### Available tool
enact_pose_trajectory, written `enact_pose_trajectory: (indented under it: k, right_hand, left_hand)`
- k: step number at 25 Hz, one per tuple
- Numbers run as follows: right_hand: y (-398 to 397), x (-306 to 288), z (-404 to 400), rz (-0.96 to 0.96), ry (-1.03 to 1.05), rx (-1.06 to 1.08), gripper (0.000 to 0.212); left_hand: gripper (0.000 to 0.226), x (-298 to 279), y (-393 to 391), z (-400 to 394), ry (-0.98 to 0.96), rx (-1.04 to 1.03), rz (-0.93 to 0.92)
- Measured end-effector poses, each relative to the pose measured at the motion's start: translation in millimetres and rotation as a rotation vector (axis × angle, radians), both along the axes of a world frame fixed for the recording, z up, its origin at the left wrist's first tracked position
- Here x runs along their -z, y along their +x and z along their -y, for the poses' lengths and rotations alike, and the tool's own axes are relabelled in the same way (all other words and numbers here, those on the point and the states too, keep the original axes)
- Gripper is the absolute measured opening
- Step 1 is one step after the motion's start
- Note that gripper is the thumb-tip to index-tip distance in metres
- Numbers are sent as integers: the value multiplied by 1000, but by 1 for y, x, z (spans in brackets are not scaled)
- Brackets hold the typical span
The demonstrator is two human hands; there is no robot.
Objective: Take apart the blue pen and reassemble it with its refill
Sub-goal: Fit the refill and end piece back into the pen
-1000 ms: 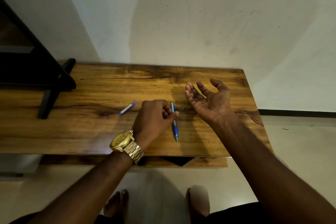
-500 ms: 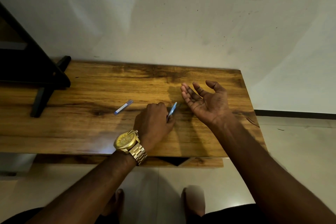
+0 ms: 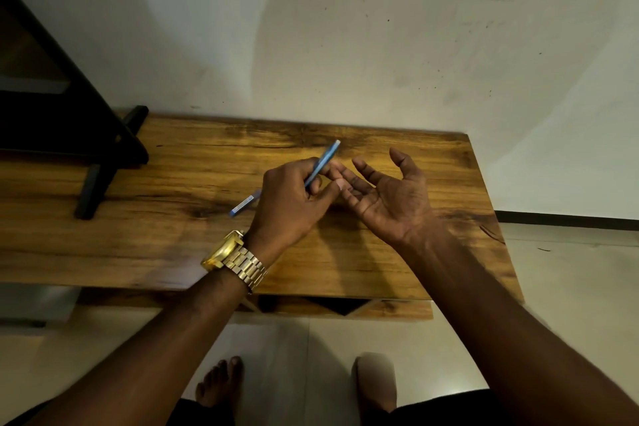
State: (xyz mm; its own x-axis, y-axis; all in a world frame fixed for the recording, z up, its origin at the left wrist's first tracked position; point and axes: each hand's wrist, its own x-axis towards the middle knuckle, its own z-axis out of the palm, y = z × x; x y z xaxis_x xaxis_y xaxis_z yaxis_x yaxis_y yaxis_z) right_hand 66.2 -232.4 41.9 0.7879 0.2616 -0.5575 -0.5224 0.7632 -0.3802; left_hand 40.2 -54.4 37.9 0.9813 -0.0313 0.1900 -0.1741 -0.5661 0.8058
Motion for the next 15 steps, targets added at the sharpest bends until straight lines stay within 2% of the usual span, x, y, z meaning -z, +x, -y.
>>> enact_pose_trajectory:
  k: [3,5,8,11,13,15]
  right_hand:
    - [-6,-1,-9,29,-25,-97,62]
    - [-9,-3,-15,55,-46,-162,68]
    - [-10,-5,-18,81,-113,-193,76]
    - [-11,-6,-19,108,-158,-241,74]
    - [-11,-6,-18,127,-171,-279,75]
    - [-11,-4,-18,142,-170,-298,76]
  left_hand:
    - [12,-1,-2,4,50,44,-2]
    - [4,-1,-3,3,104,69,-34]
    - [38,1,-2,2,165,80,-32]
    - [26,-2,-2,2,208,113,-48]
    - [31,-1,-1,0,239,152,-48]
    - [20,-2,0,-1,265,187,-55]
